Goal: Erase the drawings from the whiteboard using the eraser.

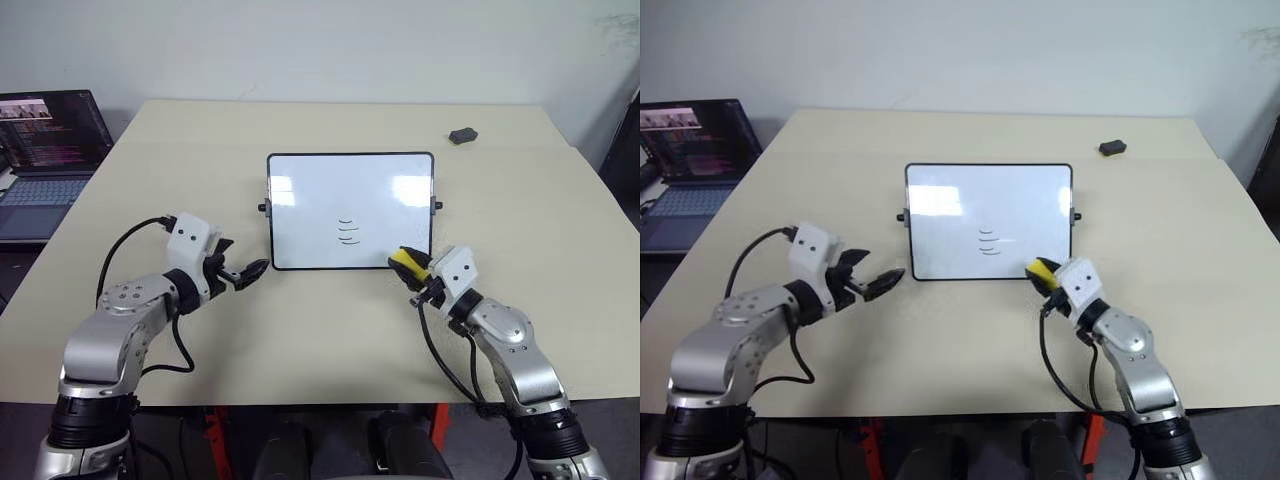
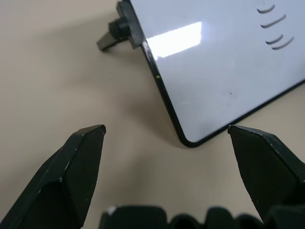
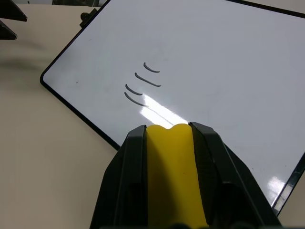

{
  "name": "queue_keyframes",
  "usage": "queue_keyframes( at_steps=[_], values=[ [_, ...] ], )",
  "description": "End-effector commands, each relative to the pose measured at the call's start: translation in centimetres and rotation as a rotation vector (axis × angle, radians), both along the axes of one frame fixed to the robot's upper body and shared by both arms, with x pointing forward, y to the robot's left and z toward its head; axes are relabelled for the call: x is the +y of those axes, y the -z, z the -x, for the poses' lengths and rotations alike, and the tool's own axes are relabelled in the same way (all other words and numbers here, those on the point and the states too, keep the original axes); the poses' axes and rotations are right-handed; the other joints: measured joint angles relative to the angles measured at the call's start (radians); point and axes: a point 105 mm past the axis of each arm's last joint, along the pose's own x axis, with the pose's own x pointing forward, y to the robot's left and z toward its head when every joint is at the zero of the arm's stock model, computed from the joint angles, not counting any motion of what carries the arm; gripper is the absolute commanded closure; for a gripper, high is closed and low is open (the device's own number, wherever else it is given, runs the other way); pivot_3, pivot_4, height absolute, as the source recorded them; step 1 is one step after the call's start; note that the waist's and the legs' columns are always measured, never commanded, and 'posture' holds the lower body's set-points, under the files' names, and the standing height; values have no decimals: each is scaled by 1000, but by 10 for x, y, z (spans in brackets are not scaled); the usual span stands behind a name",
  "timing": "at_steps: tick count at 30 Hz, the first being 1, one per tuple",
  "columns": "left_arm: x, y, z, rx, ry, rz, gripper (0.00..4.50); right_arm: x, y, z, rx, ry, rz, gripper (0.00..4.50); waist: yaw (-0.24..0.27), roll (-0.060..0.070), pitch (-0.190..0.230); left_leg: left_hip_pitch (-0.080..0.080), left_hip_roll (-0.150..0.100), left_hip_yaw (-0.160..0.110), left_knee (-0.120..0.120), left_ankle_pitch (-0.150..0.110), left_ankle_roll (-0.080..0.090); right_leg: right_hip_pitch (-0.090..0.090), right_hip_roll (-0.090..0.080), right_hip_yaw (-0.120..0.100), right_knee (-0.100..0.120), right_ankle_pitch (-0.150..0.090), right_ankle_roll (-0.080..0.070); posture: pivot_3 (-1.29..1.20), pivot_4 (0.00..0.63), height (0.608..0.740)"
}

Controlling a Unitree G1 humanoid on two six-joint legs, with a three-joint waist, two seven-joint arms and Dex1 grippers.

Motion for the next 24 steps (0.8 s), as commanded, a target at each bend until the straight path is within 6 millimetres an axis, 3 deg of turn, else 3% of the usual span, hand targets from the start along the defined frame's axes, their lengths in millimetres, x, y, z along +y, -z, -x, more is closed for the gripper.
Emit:
queue_keyframes(
  at_steps=[1,10,15,20,24],
  values=[
    [-2,-13,0,-46,19,-17,0,4,-24,1,-104,-13,-5,3521,0,0,0,0,0,0,0,0,0,0,0,0,0,0,0,0,150,740],
    [-5,-19,-2,-88,21,-16,0,-5,-6,4,-36,20,-19,3521,3,0,0,0,0,0,0,0,0,0,0,0,0,0,0,0,150,740],
    [-22,-17,5,-51,131,5,0,7,-33,-6,-180,12,-24,3521,0,0,0,1,0,0,0,0,0,0,0,0,0,0,0,0,150,740],
    [-29,-17,9,-21,221,-3,0,30,-58,-33,-299,3,-49,3521,-2,0,0,2,0,1,0,0,0,1,1,0,1,0,0,0,150,740],
    [-37,-20,19,17,320,-13,0,50,-73,-76,-364,41,-76,3521,-7,0,0,2,0,1,1,0,0,0,1,1,1,0,-1,0,150,740]
  ],
)
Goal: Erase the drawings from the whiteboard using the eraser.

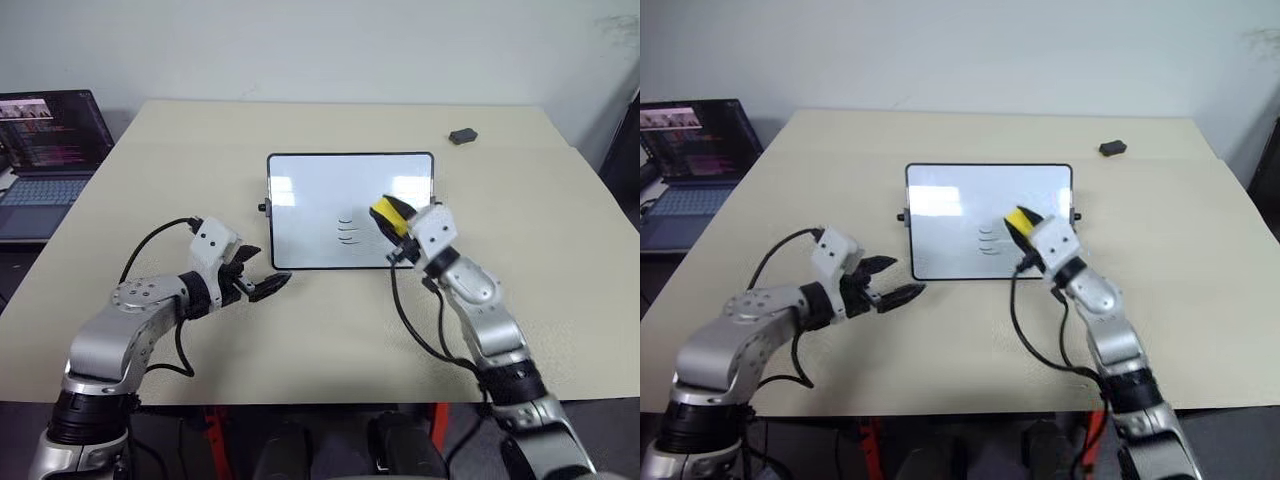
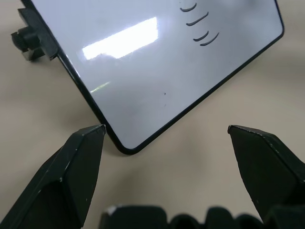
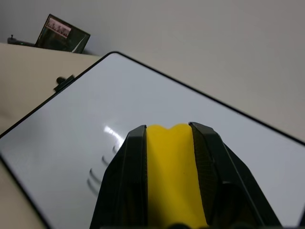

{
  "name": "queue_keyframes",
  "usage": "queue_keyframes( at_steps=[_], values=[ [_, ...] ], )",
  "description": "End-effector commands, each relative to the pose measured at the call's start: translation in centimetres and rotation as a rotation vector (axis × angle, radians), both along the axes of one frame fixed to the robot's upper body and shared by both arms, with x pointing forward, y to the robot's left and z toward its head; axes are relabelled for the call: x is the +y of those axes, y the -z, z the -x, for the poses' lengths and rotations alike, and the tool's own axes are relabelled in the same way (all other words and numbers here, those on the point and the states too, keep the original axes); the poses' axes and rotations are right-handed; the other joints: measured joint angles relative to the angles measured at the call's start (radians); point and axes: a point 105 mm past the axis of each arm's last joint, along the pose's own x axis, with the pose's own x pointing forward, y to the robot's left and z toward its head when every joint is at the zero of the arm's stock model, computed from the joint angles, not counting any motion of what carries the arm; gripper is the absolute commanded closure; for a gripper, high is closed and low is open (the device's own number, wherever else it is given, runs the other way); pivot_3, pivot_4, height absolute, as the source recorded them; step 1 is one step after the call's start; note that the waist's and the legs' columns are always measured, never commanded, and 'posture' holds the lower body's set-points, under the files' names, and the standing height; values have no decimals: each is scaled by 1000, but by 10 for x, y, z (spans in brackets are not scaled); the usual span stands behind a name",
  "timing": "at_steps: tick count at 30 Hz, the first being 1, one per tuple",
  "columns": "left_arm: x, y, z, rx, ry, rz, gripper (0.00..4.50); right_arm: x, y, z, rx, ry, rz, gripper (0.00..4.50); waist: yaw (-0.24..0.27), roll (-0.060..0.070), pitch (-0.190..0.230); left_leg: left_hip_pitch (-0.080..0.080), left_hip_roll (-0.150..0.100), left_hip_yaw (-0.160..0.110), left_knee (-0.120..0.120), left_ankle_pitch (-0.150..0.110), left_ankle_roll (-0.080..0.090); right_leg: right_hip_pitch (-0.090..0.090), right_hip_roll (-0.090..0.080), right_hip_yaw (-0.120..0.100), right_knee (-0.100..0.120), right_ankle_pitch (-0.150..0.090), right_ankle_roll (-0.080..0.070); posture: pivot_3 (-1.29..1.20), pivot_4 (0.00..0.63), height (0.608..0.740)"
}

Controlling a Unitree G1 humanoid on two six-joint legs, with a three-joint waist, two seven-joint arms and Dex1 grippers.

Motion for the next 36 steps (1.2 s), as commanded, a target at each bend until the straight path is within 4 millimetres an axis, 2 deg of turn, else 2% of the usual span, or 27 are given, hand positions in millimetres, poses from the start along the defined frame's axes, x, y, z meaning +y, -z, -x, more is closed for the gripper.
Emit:
queue_keyframes(
  at_steps=[1,5,8,12,16,18,20,23,26,27,29,31,34,36],
  values=[
    [-10,-16,6,-37,86,-9,0,9,-11,-25,-83,33,13,3521,-1,0,0,0,0,0,0,0,0,0,0,0,0,0,0,0,150,740],
    [-13,-21,6,-48,116,-19,0,18,11,-45,-38,67,56,3521,2,-1,0,-1,0,-1,0,0,0,0,-1,-1,-1,0,0,0,150,740],
    [-13,-23,7,-51,127,-30,0,25,33,-45,31,57,45,3522,-1,-1,-1,-2,0,0,-1,0,0,0,-1,0,-3,0,0,0,150,740],
    [-11,-26,6,-60,121,-36,0,32,74,-34,143,13,66,3523,-13,-2,-1,2,0,0,0,0,0,3,-1,1,-1,0,0,0,150,740],
    [-11,-27,5,-65,117,-35,0,33,118,-14,218,-41,163,3523,-17,-2,-2,17,0,0,-1,0,0,16,0,1,0,0,0,0,150,740],
    [-10,-27,5,-64,116,-35,0,36,130,-5,220,-79,219,3523,-18,-2,-2,26,0,0,-1,0,1,25,0,1,-1,-3,1,0,150,740],
    [-9,-27,5,-63,114,-36,0,40,133,2,201,-120,255,3523,-19,-2,-2,32,0,1,-1,0,1,31,0,2,-1,-4,3,0,150,740],
    [-5,-23,2,-51,93,-38,0,47,126,7,132,-158,283,3523,-19,-2,-2,35,1,0,-1,1,2,34,1,3,-1,-7,-1,0,150,740],
    [4,-20,-5,-49,41,-50,0,47,106,3,61,-151,248,3523,-18,-2,-2,35,1,0,-1,1,2,33,1,2,-1,-5,3,0,150,740],
    [7,-19,-7,-49,21,-56,0,48,92,2,18,-154,221,3523,-18,-2,-2,34,1,0,-2,1,2,32,1,2,-1,-5,3,0,150,740],
    [14,-17,-11,-45,-17,-72,0,51,52,4,-105,-188,148,3523,-17,-2,-1,30,1,0,-2,1,1,28,1,2,-1,-4,2,0,150,740],
    [16,-15,-11,-41,-30,-77,0,53,20,10,-197,-221,100,3523,-16,-2,-1,18,1,-1,-2,1,1,18,1,1,0,-1,-2,0,150,740],
    [16,-14,-10,-37,-26,-75,0,51,-15,15,-278,-241,50,3524,-16,-2,-1,12,1,-1,-2,0,0,11,0,1,0,-1,-1,0,150,740],
    [15,-13,-7,-29,-19,-73,0,48,-29,9,-295,-219,43,3524,-16,-2,-1,7,1,-1,-2,-1,0,6,0,1,0,-1,-1,0,150,740]
  ],
)
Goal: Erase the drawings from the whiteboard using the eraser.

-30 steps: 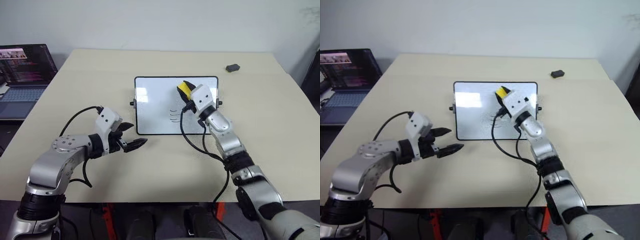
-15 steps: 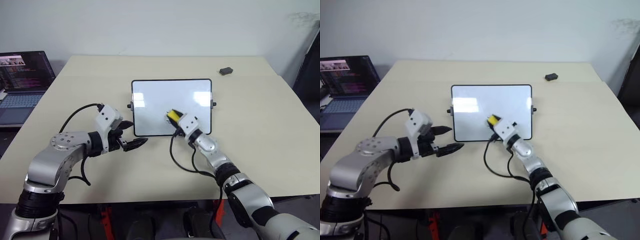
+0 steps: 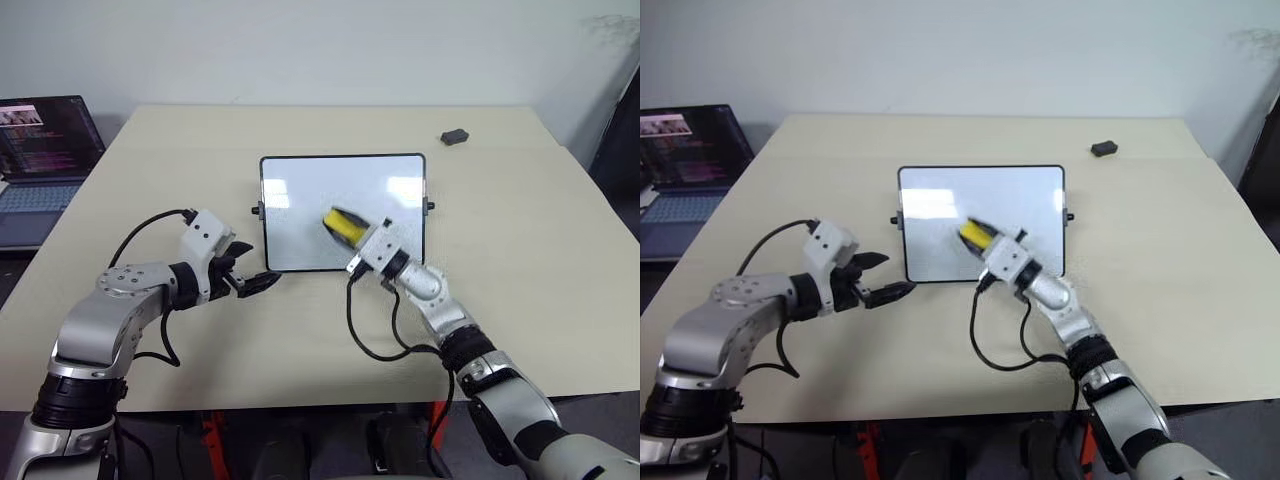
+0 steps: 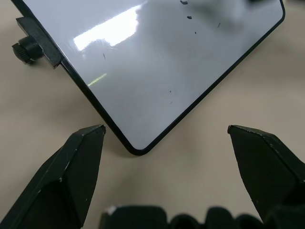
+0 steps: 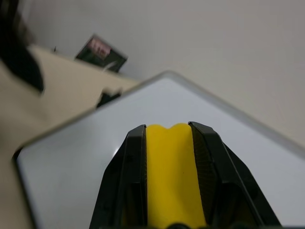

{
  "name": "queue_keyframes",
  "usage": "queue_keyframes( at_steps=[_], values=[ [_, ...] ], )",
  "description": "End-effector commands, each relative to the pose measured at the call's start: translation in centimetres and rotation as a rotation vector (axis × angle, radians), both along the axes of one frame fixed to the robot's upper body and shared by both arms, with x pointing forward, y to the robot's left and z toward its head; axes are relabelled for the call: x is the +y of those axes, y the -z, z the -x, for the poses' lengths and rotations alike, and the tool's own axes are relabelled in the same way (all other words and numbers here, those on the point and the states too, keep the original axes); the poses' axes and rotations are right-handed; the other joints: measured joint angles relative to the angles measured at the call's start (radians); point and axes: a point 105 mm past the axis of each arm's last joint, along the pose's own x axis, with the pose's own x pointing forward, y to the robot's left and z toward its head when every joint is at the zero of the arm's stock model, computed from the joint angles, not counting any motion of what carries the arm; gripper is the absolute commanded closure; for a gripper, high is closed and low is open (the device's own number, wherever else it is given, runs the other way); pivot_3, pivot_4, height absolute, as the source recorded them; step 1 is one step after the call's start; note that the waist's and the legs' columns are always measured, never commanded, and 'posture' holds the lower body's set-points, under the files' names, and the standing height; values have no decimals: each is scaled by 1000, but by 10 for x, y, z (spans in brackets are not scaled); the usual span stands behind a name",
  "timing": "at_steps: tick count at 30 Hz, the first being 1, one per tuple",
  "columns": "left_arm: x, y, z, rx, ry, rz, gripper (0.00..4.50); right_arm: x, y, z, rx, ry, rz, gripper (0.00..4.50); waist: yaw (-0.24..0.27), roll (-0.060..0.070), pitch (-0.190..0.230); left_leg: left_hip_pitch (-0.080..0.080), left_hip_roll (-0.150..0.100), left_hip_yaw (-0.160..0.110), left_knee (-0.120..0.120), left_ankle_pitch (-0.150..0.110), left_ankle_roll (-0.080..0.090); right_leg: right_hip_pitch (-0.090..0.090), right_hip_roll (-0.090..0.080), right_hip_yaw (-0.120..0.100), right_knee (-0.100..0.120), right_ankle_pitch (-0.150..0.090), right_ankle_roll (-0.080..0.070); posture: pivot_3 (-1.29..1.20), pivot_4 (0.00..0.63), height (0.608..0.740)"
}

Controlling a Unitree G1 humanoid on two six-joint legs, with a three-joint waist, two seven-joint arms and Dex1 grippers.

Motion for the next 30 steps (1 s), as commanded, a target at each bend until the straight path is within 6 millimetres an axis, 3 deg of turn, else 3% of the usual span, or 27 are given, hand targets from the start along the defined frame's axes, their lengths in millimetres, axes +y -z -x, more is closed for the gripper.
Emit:
queue_keyframes(
  at_steps=[1,6,9,18,24,26,30],
  values=[
    [1,-9,3,-37,7,-12,0,-5,-36,-10,-59,30,-47,3524,0,0,0,-3,0,0,0,0,0,-3,0,0,0,0,0,0,150,740],
    [-3,-7,5,-28,20,-8,0,-5,-31,-43,-1,160,-3,3524,0,0,0,-5,-1,0,1,0,0,-5,-1,-1,0,0,0,0,150,740],
    [-4,-7,5,-24,27,-7,0,3,-9,-57,104,202,60,3524,0,0,0,-5,-1,0,1,0,0,-5,-1,-1,0,0,0,0,150,740],
    [-5,-9,6,-28,32,-6,0,14,73,-31,242,98,237,3524,-1,0,0,-6,-1,0,1,0,0,-6,-1,-1,0,0,0,0,150,740],
    [-7,-8,5,-25,37,-5,0,6,100,-22,337,82,263,3524,-1,0,0,4,-1,0,1,0,0,4,0,0,1,0,0,0,150,740],
    [-6,-8,5,-26,39,-7,0,11,77,-21,258,49,203,3524,-1,0,0,14,-1,0,1,0,1,15,0,-1,0,0,0,0,150,740],
    [-6,-10,4,-28,39,-9,0,21,5,-7,7,-32,66,3524,-1,1,2,12,-1,0,1,1,1,13,0,-1,-1,-1,1,0,150,740]
  ],
)
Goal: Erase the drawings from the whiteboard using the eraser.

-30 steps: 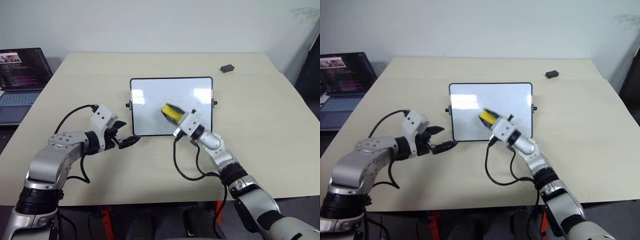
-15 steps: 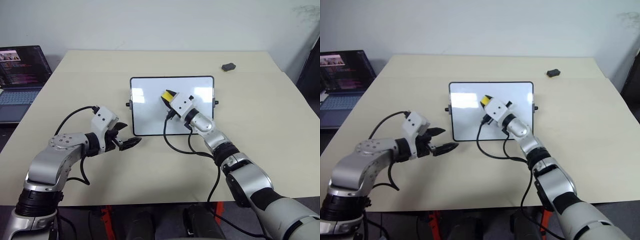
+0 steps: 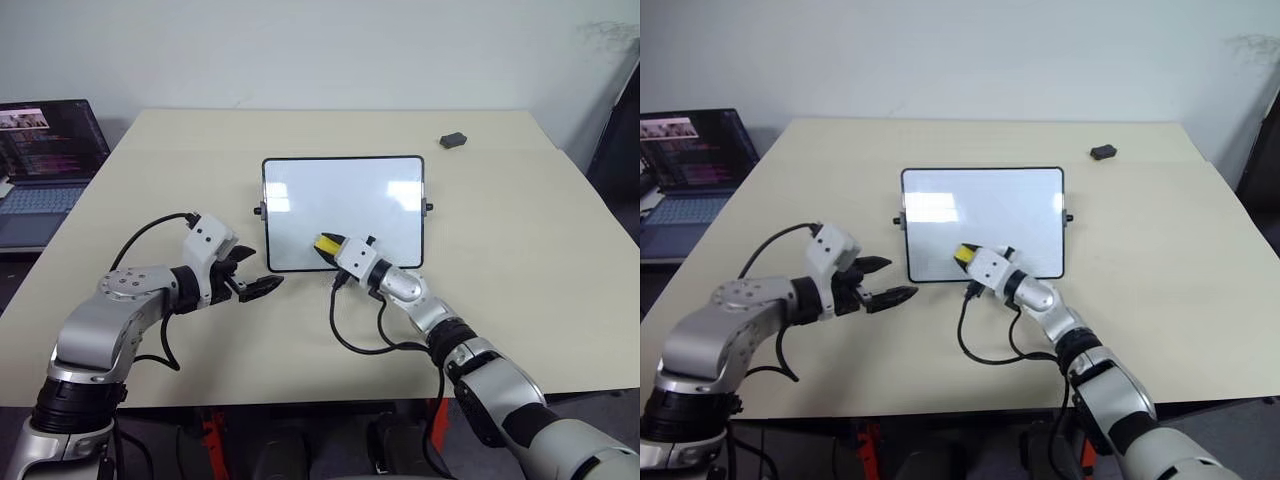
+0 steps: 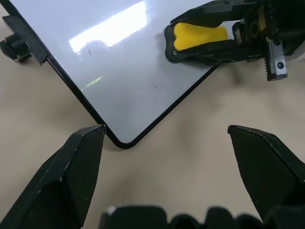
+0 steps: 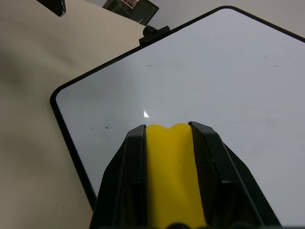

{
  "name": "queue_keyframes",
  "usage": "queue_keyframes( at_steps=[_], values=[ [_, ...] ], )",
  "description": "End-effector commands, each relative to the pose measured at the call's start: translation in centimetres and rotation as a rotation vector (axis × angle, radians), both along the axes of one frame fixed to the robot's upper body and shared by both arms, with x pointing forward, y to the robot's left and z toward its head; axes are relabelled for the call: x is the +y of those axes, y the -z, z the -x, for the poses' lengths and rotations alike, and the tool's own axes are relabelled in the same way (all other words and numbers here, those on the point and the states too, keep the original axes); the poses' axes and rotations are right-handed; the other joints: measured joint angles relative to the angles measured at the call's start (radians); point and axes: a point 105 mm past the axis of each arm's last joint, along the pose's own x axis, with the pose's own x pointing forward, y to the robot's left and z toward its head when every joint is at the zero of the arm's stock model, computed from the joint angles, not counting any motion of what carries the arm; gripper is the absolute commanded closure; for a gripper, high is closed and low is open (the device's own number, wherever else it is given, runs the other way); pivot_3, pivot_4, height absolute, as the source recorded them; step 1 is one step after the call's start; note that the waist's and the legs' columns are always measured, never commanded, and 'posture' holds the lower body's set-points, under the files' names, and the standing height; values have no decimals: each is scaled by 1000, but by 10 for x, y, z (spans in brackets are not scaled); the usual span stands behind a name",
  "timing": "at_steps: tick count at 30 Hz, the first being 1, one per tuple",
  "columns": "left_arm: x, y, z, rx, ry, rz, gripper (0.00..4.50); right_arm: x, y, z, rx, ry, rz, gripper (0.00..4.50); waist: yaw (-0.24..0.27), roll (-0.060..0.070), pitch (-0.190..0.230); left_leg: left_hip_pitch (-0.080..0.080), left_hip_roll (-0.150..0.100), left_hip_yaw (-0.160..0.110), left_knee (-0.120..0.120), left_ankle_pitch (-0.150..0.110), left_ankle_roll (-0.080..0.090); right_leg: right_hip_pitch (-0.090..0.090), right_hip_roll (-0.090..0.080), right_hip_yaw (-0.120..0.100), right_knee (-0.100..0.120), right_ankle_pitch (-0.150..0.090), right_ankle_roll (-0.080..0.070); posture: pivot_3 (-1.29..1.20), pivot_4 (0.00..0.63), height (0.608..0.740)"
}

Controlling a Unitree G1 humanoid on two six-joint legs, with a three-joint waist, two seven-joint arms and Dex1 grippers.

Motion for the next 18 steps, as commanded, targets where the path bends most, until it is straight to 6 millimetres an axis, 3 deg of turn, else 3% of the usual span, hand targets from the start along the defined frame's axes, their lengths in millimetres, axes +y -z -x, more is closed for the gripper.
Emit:
queue_keyframes(
  at_steps=[1,4,6,11,18],
  values=[
    [-3,-12,-1,-46,23,-10,0,6,-79,10,-256,-68,-158,3524,1,0,0,-2,0,0,0,0,0,-2,0,0,0,1,-1,0,150,740],
    [-2,-12,-1,-46,23,-11,0,-13,-116,2,-363,24,-233,3524,1,0,0,-4,0,0,-1,0,0,-5,0,0,1,1,-1,0,150,740],
    [-3,-12,-1,-45,25,-11,0,-30,-119,-15,-382,134,-204,3524,2,0,0,-5,0,0,-2,-1,-1,-6,0,0,0,1,-1,0,150,740],
    [-3,-11,0,-44,30,-10,0,-66,-72,-44,-262,325,-77,3524,7,0,0,-6,-1,1,-2,-1,-1,-6,-1,0,-3,1,-1,0,150,740],
    [-3,-12,0,-47,34,-13,0,-62,-11,-29,-100,283,-26,3524,-7,-1,0,-4,0,3,-2,-1,-1,-5,-1,2,-1,1,-1,0,150,740]
  ],
)
